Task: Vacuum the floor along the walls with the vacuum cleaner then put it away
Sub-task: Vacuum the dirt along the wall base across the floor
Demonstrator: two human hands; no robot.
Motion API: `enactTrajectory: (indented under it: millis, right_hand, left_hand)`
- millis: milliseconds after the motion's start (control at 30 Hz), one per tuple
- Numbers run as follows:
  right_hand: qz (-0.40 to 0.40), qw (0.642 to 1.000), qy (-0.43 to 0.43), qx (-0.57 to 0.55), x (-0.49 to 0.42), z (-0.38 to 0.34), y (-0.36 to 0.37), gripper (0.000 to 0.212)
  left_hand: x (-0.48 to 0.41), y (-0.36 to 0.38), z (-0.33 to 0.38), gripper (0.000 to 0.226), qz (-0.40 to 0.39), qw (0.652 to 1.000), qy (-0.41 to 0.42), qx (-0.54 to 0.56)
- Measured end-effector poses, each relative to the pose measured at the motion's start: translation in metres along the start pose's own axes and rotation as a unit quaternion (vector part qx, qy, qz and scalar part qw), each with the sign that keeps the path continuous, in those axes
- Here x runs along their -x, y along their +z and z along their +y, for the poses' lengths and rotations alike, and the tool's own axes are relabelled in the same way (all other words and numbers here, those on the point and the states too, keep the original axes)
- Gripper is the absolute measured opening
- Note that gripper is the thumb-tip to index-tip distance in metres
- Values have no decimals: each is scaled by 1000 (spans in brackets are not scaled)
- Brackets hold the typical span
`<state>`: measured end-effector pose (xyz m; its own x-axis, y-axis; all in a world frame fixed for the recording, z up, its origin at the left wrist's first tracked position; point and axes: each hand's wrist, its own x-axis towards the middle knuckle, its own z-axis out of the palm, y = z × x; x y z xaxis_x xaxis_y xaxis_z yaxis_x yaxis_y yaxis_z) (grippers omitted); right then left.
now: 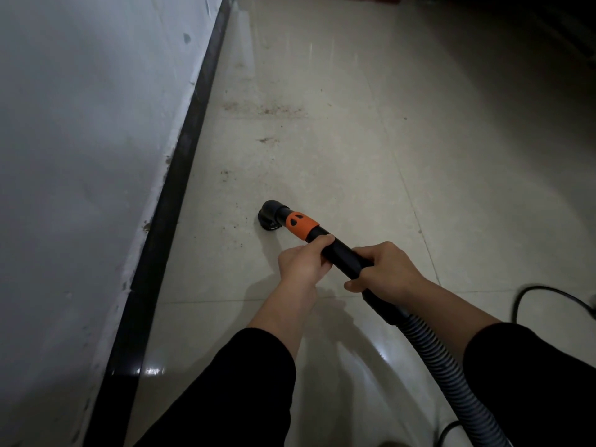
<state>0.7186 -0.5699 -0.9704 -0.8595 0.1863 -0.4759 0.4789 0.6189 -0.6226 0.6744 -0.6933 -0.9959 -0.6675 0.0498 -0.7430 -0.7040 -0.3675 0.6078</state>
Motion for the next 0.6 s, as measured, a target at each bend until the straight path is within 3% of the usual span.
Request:
enactTrajectory:
  millis: [600]
  right_hand:
    - [-41,999,-6,29,10,-16,12,30]
  left_hand:
    - [3,-25,6,31,15,999,-28,19]
